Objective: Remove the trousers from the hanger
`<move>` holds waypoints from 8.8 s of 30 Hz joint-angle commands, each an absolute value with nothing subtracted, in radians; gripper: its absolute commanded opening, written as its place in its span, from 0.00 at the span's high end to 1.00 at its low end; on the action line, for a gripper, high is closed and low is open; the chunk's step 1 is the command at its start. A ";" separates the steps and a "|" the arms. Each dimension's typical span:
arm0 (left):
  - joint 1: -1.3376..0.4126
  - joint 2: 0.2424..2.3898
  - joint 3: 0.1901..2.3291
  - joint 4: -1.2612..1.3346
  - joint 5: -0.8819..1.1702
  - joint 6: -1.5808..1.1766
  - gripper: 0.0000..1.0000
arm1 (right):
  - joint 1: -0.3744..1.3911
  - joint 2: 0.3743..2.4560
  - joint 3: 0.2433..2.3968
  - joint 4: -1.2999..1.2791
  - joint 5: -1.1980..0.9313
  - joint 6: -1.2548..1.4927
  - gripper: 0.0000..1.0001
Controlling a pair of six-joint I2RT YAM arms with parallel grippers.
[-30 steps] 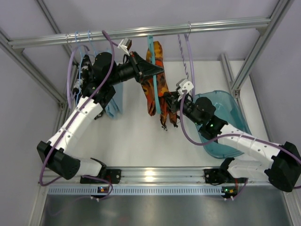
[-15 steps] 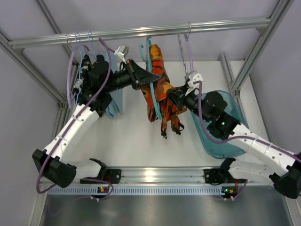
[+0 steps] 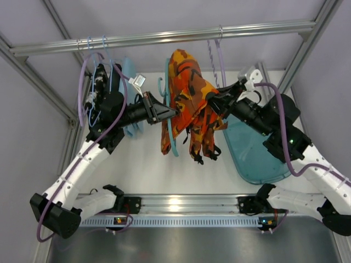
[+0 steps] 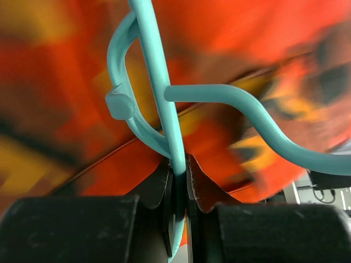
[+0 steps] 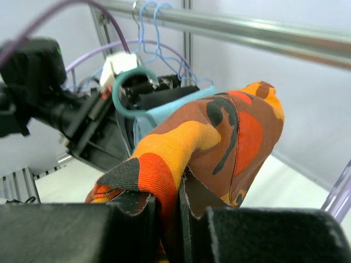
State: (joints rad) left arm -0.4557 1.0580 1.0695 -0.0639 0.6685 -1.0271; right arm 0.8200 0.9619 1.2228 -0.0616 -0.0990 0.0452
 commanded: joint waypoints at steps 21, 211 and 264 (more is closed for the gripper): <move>-0.430 1.038 0.933 -0.150 0.661 -0.736 1.00 | 0.697 0.629 1.502 -0.202 -0.134 -0.406 1.00; 0.035 0.773 1.244 -0.410 0.733 -0.796 0.02 | 0.612 2.039 1.750 0.704 -0.606 0.761 1.00; 0.048 1.054 1.632 -0.901 0.813 -0.200 0.02 | 0.713 1.074 1.264 -0.104 -0.428 0.295 0.00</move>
